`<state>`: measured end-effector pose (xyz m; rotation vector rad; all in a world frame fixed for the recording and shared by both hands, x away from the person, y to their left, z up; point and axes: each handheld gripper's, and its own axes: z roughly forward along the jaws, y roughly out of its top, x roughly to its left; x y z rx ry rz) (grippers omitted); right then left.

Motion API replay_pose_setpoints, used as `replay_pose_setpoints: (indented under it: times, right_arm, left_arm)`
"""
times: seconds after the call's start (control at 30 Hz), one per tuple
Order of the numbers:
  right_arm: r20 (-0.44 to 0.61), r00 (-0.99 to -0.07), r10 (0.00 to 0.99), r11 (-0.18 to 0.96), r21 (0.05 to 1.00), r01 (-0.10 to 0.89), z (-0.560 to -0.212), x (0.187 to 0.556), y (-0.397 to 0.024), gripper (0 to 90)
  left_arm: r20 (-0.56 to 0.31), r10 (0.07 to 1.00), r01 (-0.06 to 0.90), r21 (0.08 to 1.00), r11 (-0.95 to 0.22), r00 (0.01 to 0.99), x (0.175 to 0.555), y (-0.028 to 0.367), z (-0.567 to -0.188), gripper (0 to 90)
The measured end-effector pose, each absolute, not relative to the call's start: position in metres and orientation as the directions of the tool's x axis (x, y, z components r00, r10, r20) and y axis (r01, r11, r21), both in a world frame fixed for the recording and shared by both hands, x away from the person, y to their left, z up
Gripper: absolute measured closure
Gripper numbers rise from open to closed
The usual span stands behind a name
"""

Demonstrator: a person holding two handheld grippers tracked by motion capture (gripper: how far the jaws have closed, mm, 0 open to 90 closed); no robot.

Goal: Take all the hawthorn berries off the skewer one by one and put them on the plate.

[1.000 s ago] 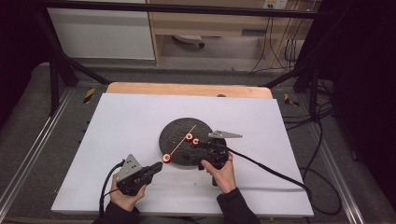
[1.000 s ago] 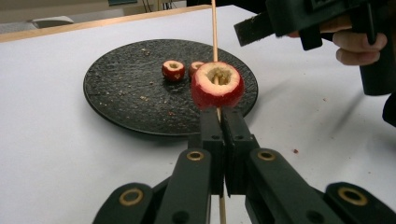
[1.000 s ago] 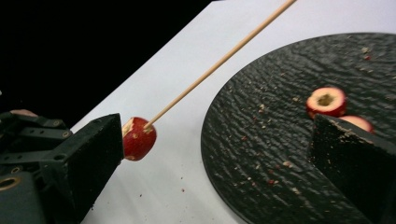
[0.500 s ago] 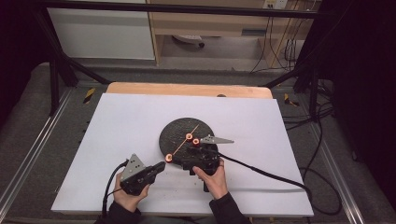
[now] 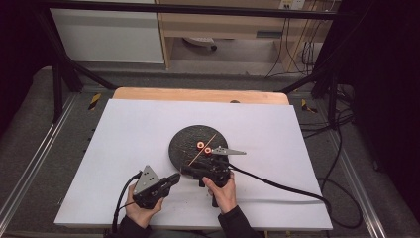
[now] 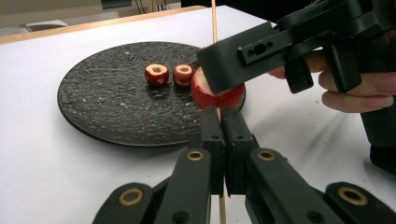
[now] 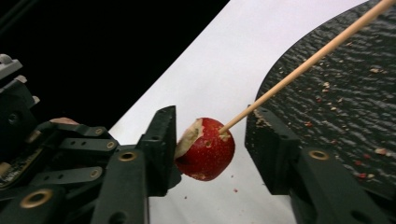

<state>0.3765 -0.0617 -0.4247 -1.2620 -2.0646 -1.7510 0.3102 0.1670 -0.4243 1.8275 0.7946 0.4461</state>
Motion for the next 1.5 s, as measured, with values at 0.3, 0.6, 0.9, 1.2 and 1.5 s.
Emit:
replay_pose_setpoints:
  times: [0.3, 0.6, 0.9, 1.2, 1.5]
  right_arm:
    - [0.634, -0.617, 0.466, -0.044, 0.714, 0.699, -0.424, 0.377, -0.062, 64.6]
    - [0.623, -0.621, 0.477, -0.063, 0.728, 0.682, -0.413, 0.383, -0.068, 65.2]
    - [0.623, -0.621, 0.476, -0.09, 0.737, 0.67, -0.399, 0.39, -0.078, 67.0]
    - [0.621, -0.605, 0.499, -0.141, 0.747, 0.65, -0.385, 0.398, -0.096, 67.3]
    - [0.611, -0.588, 0.529, -0.186, 0.76, 0.623, -0.366, 0.409, -0.121, 67.6]
  left_arm:
    - [-0.064, 0.698, 0.31, 0.922, -0.232, 0.713, 0.309, 0.166, -0.424, 88.3]
    - [-0.063, 0.696, 0.299, 0.928, -0.223, 0.715, 0.307, 0.17, -0.42, 88.3]
    - [-0.069, 0.691, 0.291, 0.933, -0.21, 0.72, 0.305, 0.173, -0.416, 88.3]
    - [-0.065, 0.683, 0.28, 0.937, -0.208, 0.727, 0.303, 0.174, -0.414, 88.3]
    - [-0.063, 0.674, 0.271, 0.94, -0.209, 0.736, 0.3, 0.173, -0.413, 88.3]
